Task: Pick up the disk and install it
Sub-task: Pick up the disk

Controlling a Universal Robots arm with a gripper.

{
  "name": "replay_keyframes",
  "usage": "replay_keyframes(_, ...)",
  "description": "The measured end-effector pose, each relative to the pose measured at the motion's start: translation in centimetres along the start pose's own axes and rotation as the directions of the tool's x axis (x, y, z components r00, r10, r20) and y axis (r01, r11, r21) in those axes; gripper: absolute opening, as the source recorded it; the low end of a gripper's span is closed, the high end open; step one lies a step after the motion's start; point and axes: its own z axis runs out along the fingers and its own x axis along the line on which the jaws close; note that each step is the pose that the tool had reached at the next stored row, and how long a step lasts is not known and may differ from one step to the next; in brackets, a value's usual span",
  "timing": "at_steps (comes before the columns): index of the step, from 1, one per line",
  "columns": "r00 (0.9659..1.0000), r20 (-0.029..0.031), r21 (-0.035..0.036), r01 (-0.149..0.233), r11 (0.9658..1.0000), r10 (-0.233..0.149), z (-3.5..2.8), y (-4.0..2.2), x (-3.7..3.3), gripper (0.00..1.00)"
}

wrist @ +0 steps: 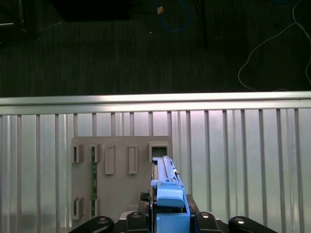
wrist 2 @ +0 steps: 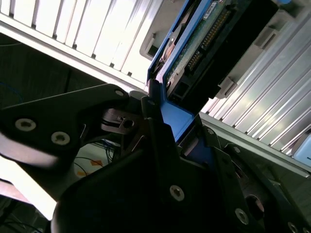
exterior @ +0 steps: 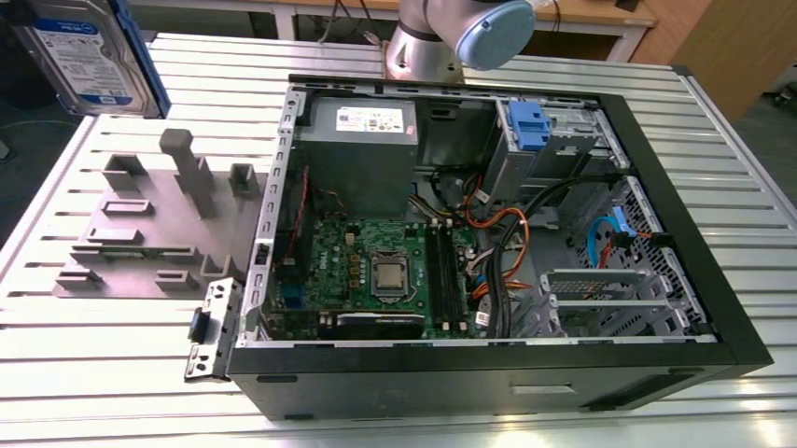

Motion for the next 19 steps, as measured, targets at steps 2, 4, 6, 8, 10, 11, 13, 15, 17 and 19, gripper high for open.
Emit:
replay_keyframes(2,1.0,0.0001,0.0001,0.0,1.0,0.0,-0.14,0.01,0.0,0.37)
replay_keyframes(4,1.0,0.0001,0.0001,0.0,1.0,0.0,-0.28,0.01,-0.01,0.37)
replay_keyframes(6,1.0,0.0001,0.0,0.0,1.0,0.0,-0.44,0.01,-0.01,0.37)
replay_keyframes(8,1.0,0.0001,0.0,0.0,1.0,0.0,-0.6,0.01,-0.02,0.37)
replay_keyframes(10,1.0,0.0,0.0001,0.0,1.0,0.0,-0.73,0.02,-0.02,0.37)
replay_keyframes(11,1.0,0.0001,0.0001,0.0,1.0,0.0,-0.8,0.02,-0.02,0.37)
replay_keyframes(13,1.0,0.0001,0.0002,0.0,1.0,0.0,-0.96,0.02,-0.03,0.37)
replay_keyframes(15,1.0,0.0,0.0001,0.0,1.0,0.0,-1.13,0.03,-0.03,0.37)
replay_keyframes(17,1.0,0.0001,0.0001,0.0,1.0,0.0,-1.32,0.03,-0.04,0.37)
replay_keyframes(19,1.0,0.0001,0.0001,0.0,1.0,0.0,-1.55,0.04,-0.05,0.37)
